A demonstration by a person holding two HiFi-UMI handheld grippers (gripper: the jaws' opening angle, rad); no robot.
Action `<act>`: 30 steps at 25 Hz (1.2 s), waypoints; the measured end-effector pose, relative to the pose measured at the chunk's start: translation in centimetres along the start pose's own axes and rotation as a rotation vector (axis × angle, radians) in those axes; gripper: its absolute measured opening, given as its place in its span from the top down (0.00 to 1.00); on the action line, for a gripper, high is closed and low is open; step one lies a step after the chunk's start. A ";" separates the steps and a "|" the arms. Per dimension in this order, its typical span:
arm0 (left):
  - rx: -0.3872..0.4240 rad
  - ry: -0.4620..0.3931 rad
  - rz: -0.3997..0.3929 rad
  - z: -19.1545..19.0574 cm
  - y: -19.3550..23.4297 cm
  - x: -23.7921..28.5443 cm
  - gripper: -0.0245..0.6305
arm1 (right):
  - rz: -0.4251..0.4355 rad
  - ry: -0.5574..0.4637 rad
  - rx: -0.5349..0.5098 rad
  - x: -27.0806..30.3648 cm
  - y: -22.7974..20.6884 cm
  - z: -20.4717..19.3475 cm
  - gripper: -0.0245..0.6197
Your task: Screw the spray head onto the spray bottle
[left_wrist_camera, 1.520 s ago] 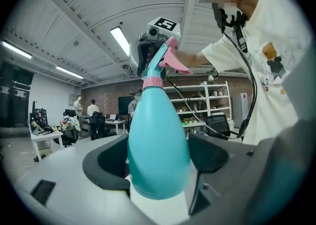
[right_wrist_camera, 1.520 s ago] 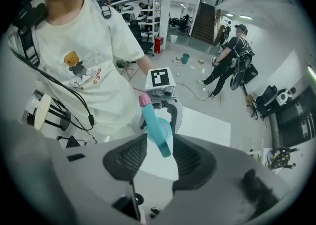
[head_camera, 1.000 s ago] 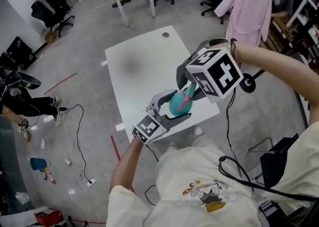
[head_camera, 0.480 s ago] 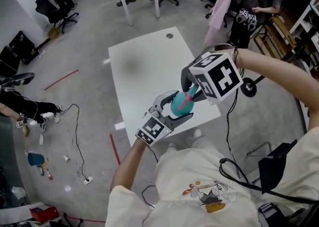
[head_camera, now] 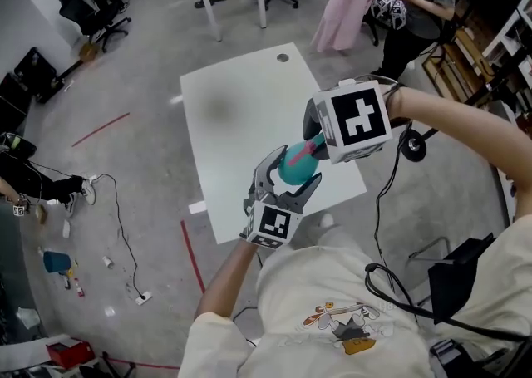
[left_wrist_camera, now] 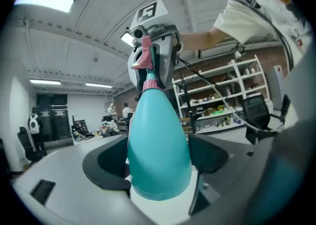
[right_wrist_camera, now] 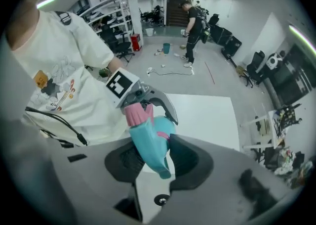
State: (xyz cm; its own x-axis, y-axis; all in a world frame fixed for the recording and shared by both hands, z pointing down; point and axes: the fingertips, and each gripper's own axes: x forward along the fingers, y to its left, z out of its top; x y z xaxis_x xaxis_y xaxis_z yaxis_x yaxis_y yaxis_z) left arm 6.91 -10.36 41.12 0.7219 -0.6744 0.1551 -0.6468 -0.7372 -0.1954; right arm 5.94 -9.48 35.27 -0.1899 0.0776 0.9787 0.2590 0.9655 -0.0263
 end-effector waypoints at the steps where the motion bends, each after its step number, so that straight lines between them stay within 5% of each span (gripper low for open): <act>1: 0.018 0.015 0.047 -0.1 0.3 0.0 0.37 | -0.006 -0.015 0.030 0.0 -0.2 0.3 0.76; 11: 0.112 0.065 0.294 -0.6 1.8 -0.1 0.37 | 0.012 -0.072 0.423 0.1 -1.8 0.4 0.76; 17: 0.281 0.093 0.488 -0.2 2.9 -0.8 0.37 | 0.072 -0.161 0.671 -0.4 -2.3 0.1 0.76; 28: 0.191 0.033 0.457 0.0 3.0 -1.1 0.37 | 0.066 -0.157 0.609 -0.9 -1.9 0.5 0.75; 30: 0.173 0.028 0.465 -0.2 3.7 -1.2 0.37 | 0.065 -0.163 0.585 -1.4 -1.9 0.7 0.68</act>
State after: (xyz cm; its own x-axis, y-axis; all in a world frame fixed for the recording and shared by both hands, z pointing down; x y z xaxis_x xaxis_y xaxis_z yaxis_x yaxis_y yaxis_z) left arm 3.61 -12.25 40.36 0.3579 -0.9330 0.0391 -0.8468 -0.3419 -0.4076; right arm 5.04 -11.20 33.84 -0.3460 0.1336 0.9287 -0.2792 0.9303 -0.2379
